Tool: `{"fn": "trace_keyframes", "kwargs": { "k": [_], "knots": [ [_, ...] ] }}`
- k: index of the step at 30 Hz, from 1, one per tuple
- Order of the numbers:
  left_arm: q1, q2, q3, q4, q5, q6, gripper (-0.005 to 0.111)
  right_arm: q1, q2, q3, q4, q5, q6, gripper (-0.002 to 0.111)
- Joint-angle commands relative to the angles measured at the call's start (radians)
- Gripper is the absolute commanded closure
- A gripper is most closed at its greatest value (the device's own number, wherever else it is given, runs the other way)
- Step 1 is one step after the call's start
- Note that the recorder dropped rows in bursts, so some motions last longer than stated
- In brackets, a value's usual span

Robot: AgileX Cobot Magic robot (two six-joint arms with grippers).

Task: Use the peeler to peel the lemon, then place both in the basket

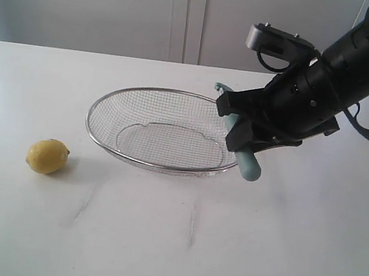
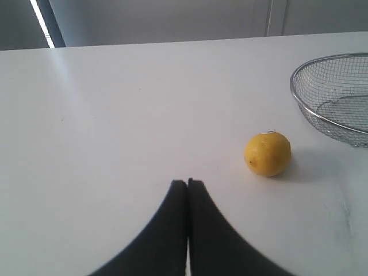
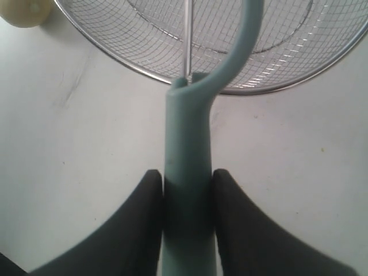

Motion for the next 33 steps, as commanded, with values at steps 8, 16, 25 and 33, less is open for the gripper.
{"fn": "trace_keyframes", "kwargs": {
  "k": [8, 16, 25, 33],
  "knots": [
    [0.003, 0.241, -0.169, -0.006, 0.171, 0.001, 0.107, -0.006, -0.009, 0.005, 0.007, -0.017, -0.013, 0.108],
    [0.003, 0.475, -0.291, -0.006, 0.219, 0.033, 0.107, -0.006, -0.009, 0.005, 0.010, -0.021, -0.013, 0.108],
    [0.003, 0.749, -0.417, -0.018, 0.278, 0.098, 0.107, -0.006, -0.009, 0.005, 0.021, -0.027, -0.013, 0.108],
    [0.003, 0.955, -0.507, -0.036, 0.282, 0.142, 0.107, -0.006, -0.009, 0.005, 0.021, -0.042, -0.013, 0.108]
  ]
}}
